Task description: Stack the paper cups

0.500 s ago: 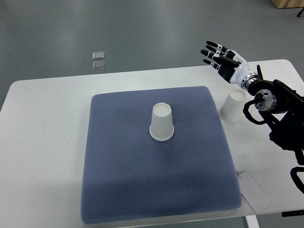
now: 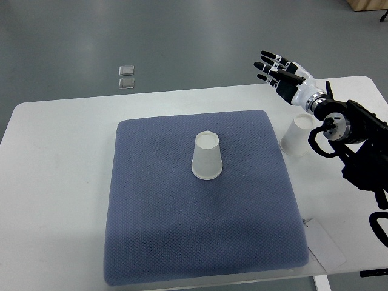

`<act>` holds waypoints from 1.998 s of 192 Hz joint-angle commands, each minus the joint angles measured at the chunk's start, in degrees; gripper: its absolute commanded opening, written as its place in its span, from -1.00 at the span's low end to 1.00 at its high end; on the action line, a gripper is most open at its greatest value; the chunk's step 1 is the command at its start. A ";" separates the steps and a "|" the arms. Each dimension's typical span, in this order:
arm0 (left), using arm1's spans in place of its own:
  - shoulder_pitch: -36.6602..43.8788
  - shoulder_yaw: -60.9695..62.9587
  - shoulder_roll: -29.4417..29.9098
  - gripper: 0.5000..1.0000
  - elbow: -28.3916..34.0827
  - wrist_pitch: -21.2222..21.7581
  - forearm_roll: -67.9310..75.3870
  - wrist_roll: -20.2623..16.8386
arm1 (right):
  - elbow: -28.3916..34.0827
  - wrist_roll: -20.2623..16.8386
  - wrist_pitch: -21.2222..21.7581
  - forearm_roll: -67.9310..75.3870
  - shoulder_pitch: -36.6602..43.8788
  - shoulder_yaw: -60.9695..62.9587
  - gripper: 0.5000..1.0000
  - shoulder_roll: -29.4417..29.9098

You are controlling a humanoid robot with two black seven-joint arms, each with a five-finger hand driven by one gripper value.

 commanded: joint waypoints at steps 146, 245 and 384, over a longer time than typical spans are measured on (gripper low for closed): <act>0.08 0.05 0.00 1.00 0.02 0.00 0.09 -0.01 | -0.11 0.09 0.58 0.44 0.11 0.34 0.64 -0.23; 0.08 0.05 0.00 1.00 0.02 0.00 0.09 -0.01 | -0.38 0.09 -0.03 0.88 -0.15 0.70 0.64 -0.14; 0.08 0.05 0.00 1.00 0.02 0.00 0.09 -0.01 | 7.18 0.18 6.73 -5.36 5.82 -15.03 0.60 -17.62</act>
